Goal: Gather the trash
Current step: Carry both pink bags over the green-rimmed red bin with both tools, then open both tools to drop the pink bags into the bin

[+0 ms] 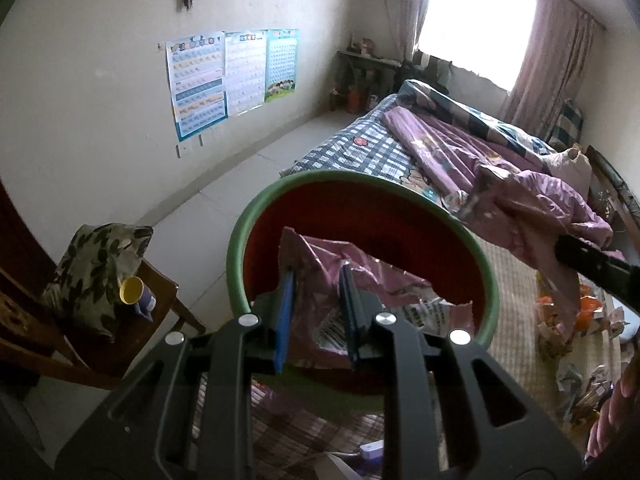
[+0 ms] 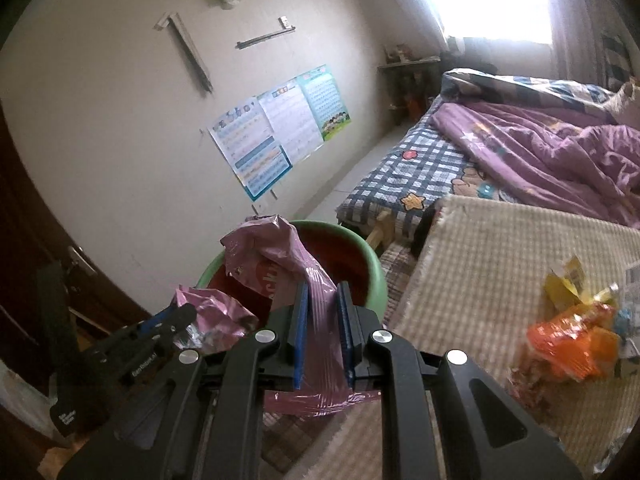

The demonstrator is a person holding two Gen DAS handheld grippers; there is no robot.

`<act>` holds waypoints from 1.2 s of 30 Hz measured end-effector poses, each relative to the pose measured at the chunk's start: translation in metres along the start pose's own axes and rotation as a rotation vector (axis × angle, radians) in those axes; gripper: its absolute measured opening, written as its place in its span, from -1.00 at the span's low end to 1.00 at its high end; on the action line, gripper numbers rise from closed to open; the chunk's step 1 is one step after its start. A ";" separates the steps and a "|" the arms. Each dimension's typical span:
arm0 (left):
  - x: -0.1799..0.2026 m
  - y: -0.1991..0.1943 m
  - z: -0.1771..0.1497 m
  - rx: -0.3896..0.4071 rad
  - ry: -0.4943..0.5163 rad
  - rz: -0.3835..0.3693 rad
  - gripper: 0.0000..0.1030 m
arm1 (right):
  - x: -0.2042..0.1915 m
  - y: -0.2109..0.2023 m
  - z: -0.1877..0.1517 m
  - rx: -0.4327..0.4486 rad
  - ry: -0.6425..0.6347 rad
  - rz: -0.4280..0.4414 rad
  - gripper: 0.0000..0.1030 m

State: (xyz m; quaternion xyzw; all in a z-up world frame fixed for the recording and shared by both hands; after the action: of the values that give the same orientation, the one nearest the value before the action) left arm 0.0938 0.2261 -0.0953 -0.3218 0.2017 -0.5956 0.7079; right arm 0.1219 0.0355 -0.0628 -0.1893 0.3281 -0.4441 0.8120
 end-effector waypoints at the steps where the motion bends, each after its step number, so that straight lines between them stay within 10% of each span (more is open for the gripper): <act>1: -0.001 0.001 0.001 -0.001 -0.002 -0.004 -0.59 | -0.004 0.004 0.003 0.002 -0.012 -0.005 -0.72; 8: 0.001 0.010 0.005 -0.012 0.024 -0.033 -0.52 | -0.017 0.017 0.004 0.014 -0.028 -0.014 -0.56; 13: 0.001 0.010 0.006 -0.001 0.022 -0.042 0.15 | -0.018 0.015 0.007 0.025 -0.026 -0.008 -0.36; 36: 0.121 -0.061 -0.016 0.070 0.095 -0.134 0.38 | 0.096 -0.166 -0.030 0.167 0.057 -0.096 0.11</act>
State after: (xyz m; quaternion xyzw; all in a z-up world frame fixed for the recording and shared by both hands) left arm 0.0652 0.0997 -0.0527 -0.2809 0.1923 -0.6629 0.6669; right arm 0.0392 -0.1349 -0.0197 -0.1239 0.3034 -0.5136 0.7930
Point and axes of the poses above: each gripper's, at about its wrist camera, not at the fingertips, and y roughly the way its jaws point, x to its right, z to its top, the point moved 4 cm from there along y, roughly the way its jaws point
